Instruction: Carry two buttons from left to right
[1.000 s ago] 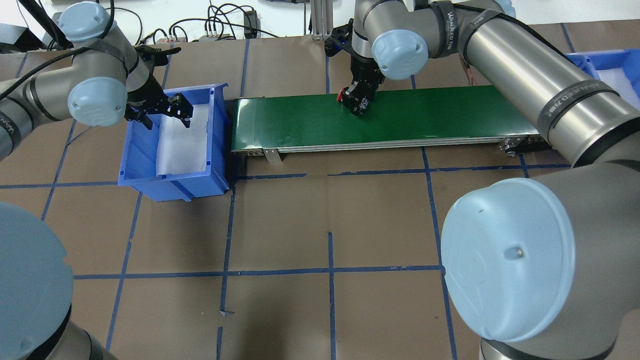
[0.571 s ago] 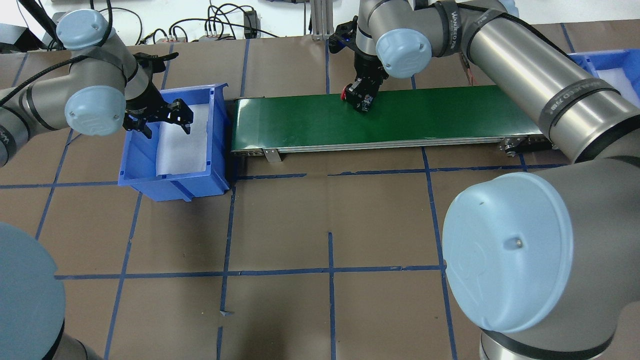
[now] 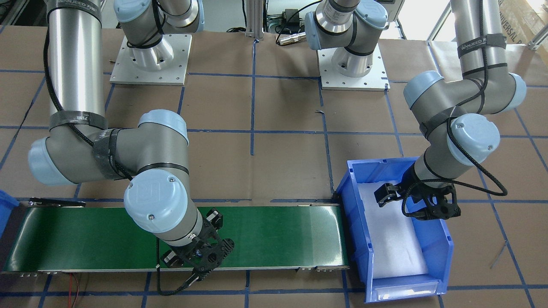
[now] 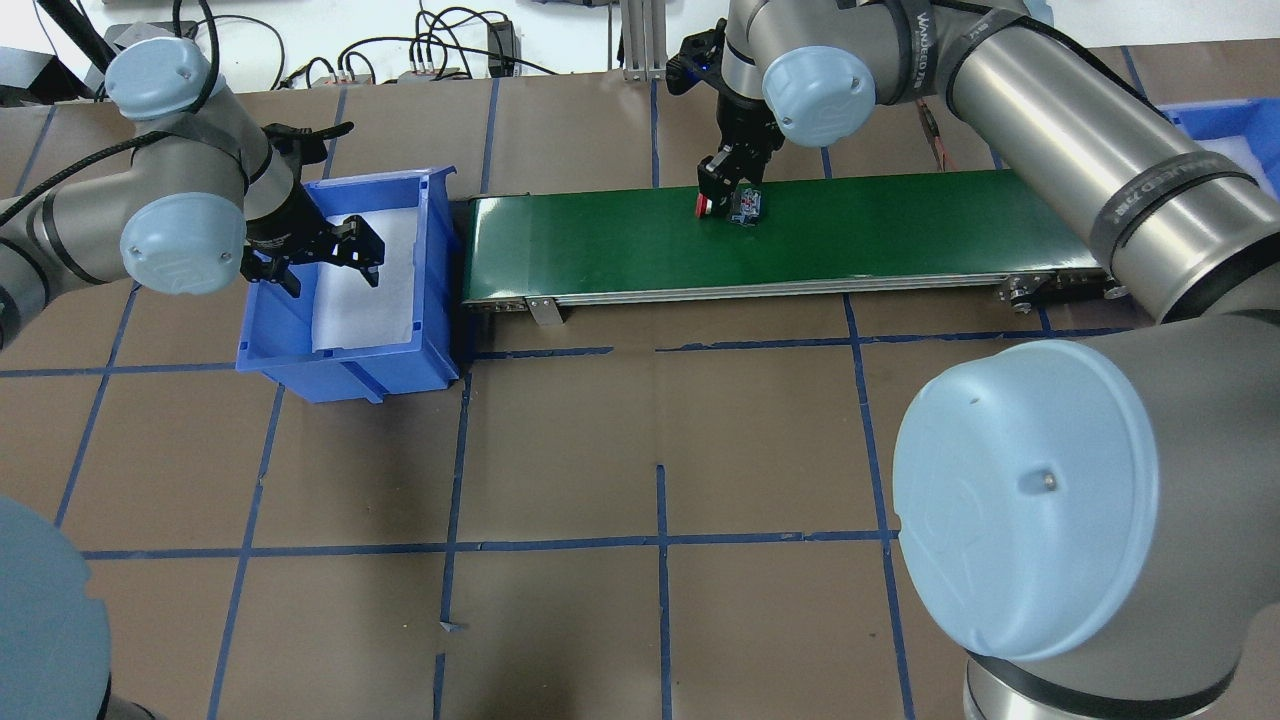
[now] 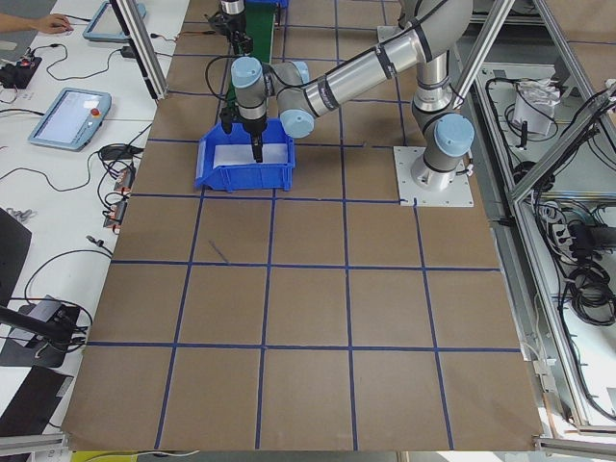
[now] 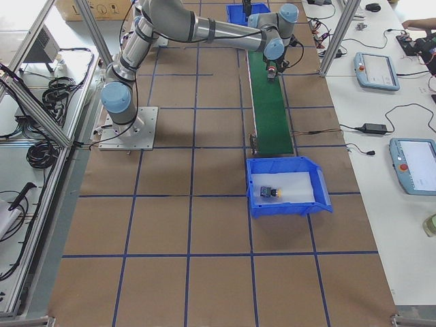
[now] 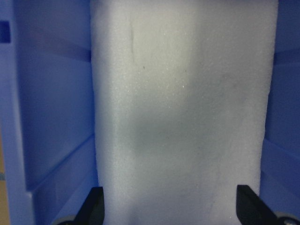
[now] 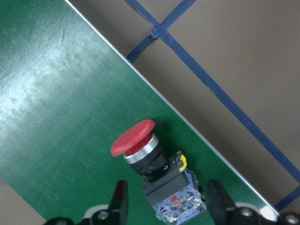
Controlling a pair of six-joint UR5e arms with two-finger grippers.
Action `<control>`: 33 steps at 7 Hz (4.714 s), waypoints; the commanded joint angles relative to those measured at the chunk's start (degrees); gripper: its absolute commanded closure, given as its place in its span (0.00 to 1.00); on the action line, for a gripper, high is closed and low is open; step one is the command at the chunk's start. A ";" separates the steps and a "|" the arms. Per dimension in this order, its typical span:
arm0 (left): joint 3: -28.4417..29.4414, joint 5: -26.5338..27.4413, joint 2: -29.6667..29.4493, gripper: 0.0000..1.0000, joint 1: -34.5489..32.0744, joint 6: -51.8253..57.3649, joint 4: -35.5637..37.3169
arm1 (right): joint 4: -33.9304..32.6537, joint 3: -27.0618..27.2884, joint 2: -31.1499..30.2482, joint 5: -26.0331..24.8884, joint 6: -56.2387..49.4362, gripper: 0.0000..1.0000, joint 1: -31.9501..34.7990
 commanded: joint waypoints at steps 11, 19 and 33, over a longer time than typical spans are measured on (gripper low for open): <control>11.76 -0.82 0.28 0.00 -3.02 1.93 -4.49 | 0.52 1.53 0.00 -0.79 -6.99 0.90 -2.77; 16.27 0.06 4.06 0.00 -4.61 1.94 -20.32 | 4.83 0.12 -10.19 -7.71 -2.86 0.91 -26.20; 16.53 2.33 5.47 0.00 -5.58 1.76 -21.30 | 3.87 -12.98 7.01 -7.29 -2.95 0.89 -42.84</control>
